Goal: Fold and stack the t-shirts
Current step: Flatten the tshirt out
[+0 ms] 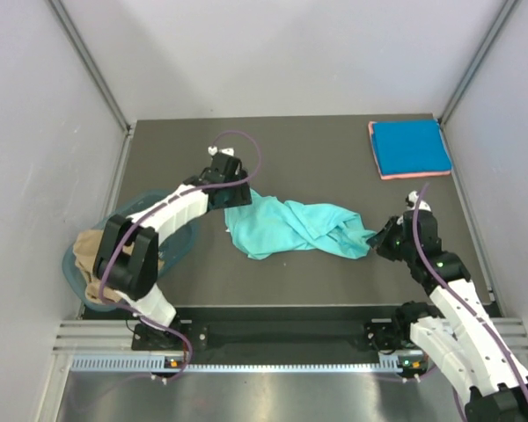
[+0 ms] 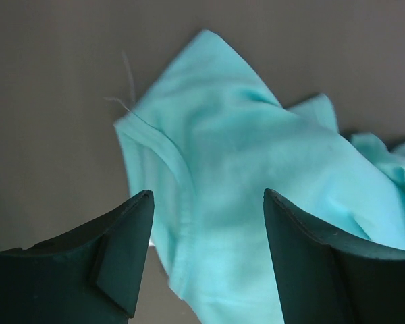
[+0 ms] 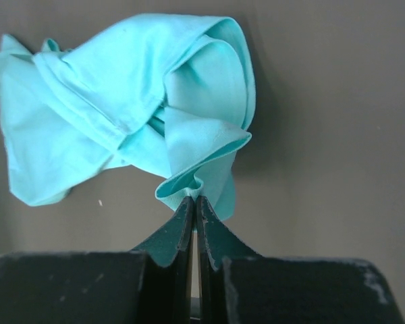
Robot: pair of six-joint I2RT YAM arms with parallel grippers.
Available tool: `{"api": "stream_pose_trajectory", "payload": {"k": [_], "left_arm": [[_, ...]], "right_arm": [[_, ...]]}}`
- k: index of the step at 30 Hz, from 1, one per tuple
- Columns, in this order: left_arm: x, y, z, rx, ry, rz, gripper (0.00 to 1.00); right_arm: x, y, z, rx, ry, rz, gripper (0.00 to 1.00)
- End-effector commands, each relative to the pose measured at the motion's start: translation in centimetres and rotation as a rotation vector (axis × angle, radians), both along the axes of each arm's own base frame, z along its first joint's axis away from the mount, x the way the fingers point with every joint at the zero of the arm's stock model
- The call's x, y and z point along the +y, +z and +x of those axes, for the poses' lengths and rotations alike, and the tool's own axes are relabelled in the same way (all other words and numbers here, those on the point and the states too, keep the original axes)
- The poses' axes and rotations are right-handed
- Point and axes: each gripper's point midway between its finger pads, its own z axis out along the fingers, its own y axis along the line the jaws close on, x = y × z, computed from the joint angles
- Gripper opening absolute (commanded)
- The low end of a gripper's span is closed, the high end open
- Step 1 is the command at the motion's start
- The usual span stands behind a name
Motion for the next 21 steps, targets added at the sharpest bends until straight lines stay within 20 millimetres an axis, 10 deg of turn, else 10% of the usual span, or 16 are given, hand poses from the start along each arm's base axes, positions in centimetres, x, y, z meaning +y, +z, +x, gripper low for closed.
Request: {"api": "stream_pose_trajectory", "payload": {"k": [1, 14, 17, 18, 20, 21], "left_arm": [[3.4, -0.4, 2.2, 0.009, 0.064, 0.095, 0.7], [2.6, -7.2, 4.6, 0.217, -0.062, -0.017, 0.6], [2.5, -7.7, 5.1, 0.221, -0.07, -0.006, 0.3], [2.2, -6.9, 6.1, 0.206, -0.077, -0.009, 0.0], [1.7, -4.4, 7.8, 0.163, -0.078, -0.02, 0.0], [0.8, 0.5, 10.8, 0.048, -0.08, -0.051, 0.0]], "right_arm": [[1.0, 3.8, 1.5, -0.114, 0.029, 0.057, 0.0], [2.3, 5.5, 2.5, -0.161, 0.068, 0.114, 0.0], [2.6, 6.2, 3.3, -0.178, 0.058, 0.131, 0.0], [2.6, 6.4, 3.6, -0.184, 0.046, 0.136, 0.0], [2.1, 8.1, 5.9, -0.223, -0.003, 0.124, 0.0], [1.7, 8.9, 7.0, -0.237, -0.026, 0.118, 0.0]]}}
